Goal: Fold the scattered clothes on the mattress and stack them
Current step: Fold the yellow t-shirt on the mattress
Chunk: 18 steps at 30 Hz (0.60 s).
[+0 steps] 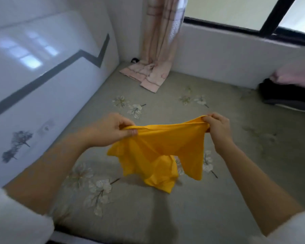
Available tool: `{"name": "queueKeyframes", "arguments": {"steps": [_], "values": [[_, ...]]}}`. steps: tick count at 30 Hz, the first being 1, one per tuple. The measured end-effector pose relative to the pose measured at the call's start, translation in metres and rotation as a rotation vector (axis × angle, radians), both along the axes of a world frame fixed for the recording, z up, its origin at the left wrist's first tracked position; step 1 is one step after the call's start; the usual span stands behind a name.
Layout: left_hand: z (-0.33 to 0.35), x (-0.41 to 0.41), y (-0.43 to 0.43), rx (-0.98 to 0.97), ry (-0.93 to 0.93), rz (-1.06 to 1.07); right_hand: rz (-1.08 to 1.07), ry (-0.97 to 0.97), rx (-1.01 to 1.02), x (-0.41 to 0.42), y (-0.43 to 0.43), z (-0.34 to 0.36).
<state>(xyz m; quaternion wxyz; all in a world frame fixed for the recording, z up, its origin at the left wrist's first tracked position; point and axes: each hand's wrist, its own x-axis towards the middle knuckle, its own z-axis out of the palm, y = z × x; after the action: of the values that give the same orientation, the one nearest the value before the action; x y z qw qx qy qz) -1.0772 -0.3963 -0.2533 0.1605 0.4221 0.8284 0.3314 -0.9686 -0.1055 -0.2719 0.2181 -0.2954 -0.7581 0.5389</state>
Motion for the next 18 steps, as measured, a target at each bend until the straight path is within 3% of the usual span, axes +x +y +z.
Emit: {"name": "queueKeyframes", "arguments": {"steps": [3, 8, 11, 13, 15, 18], "values": [[0.046, -0.005, 0.005, -0.084, -0.053, -0.079, 0.036, 0.046, 0.032, 0.019, 0.007, 0.043], [0.101, -0.004, 0.019, 0.044, -0.064, -0.044, 0.057, 0.043, -0.059, 0.04, 0.016, 0.105], [0.13, -0.009, 0.02, 0.087, -0.12, -0.088, 0.344, 0.033, -0.265, 0.06, 0.018, 0.14], [0.147, -0.015, 0.02, 0.106, -0.11, -0.098, 0.558, 0.005, -0.279, 0.075, 0.023, 0.164], [0.161, -0.023, 0.021, 0.123, -0.136, -0.072, 0.646, -0.156, -0.089, 0.083, 0.033, 0.181], [0.179, -0.031, 0.019, -0.02, -0.221, -0.105, 0.523, -0.583, 0.639, 0.077, 0.042, 0.182]]}}
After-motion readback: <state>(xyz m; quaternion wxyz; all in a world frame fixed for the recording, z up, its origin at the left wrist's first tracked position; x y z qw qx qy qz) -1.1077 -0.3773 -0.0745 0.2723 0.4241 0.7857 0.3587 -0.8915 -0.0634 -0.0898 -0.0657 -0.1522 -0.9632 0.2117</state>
